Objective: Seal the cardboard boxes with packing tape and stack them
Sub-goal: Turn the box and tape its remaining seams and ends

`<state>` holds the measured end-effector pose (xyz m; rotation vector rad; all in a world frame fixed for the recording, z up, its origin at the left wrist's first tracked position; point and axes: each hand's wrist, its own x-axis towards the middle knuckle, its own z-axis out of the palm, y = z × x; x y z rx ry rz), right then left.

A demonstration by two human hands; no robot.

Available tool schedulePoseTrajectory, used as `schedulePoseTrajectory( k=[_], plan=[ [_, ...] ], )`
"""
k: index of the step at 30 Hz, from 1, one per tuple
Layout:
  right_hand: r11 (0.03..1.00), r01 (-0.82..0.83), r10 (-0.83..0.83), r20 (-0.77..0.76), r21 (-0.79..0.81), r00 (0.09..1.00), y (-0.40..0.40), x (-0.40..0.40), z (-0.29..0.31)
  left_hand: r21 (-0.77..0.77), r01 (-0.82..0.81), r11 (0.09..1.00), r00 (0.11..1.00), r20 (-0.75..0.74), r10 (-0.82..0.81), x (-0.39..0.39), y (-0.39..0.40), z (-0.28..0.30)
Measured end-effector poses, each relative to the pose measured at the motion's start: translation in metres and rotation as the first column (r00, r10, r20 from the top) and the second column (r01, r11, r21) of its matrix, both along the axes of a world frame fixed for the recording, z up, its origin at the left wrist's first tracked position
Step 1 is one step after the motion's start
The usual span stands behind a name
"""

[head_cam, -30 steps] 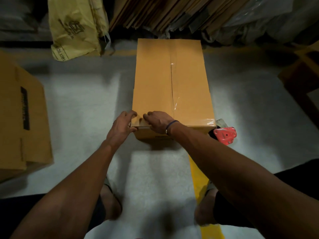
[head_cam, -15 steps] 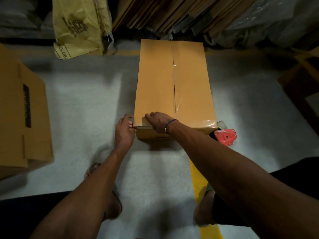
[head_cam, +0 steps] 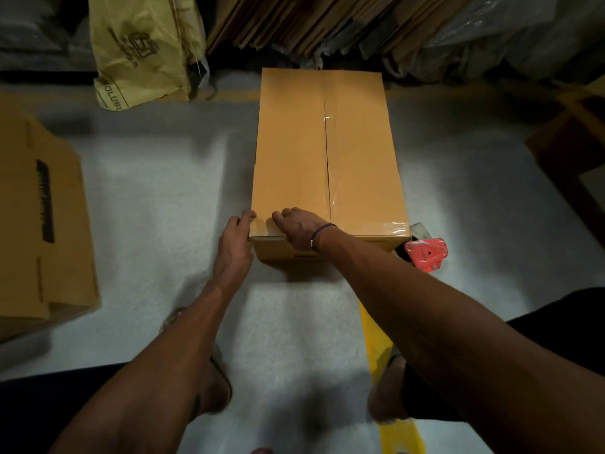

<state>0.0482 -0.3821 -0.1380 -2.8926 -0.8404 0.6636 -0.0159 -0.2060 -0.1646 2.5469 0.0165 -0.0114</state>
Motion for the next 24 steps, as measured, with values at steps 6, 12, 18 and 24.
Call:
schedulePoseTrajectory(
  k=[6,12,18,24],
  plan=[
    [1.0,-0.002,0.002,0.017,0.005,1.0,-0.001,0.0,-0.001,0.126,0.01,0.992,0.999,-0.046,-0.004,0.009,-0.008,0.008],
    [1.0,0.011,-0.011,0.007,0.009,1.0,-0.001,0.001,-0.002,0.223,-0.026,0.974,0.998,-0.05,0.038,0.013,-0.019,0.015],
    [1.0,0.013,-0.013,0.009,0.023,1.0,0.0,0.001,-0.004,0.306,-0.056,0.95,0.992,-0.092,0.089,0.009,-0.031,0.016],
    [0.999,0.022,-0.022,-0.007,0.023,1.0,-0.001,0.001,-0.006,0.324,-0.048,0.945,0.983,-0.151,0.101,0.009,-0.04,0.017]
  ],
)
